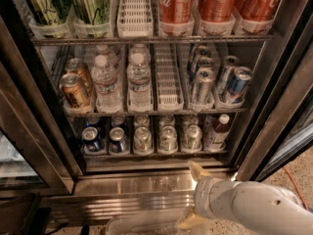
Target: Pick 7up can from bottom shelf of fridge
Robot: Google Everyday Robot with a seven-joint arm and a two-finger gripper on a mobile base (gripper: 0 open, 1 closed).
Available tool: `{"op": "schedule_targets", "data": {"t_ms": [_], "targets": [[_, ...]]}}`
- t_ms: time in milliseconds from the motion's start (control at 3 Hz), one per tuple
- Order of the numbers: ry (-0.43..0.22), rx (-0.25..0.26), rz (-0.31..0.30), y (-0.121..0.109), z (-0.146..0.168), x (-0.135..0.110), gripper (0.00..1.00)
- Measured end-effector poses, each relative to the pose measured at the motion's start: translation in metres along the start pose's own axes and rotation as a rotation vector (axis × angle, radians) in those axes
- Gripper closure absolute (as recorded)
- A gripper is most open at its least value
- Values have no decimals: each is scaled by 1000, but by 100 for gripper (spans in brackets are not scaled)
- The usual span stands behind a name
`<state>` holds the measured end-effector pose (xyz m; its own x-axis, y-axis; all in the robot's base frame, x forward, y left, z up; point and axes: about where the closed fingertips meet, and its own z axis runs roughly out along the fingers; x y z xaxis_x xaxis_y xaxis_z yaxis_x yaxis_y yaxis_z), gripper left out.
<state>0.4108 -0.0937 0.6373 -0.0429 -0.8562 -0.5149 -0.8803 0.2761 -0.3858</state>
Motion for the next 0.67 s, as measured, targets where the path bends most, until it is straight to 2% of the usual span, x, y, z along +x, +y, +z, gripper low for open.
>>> {"op": "schedule_targets", "data": {"t_ms": [667], "targets": [[-190, 171, 64, -24, 72, -6, 0]]}}
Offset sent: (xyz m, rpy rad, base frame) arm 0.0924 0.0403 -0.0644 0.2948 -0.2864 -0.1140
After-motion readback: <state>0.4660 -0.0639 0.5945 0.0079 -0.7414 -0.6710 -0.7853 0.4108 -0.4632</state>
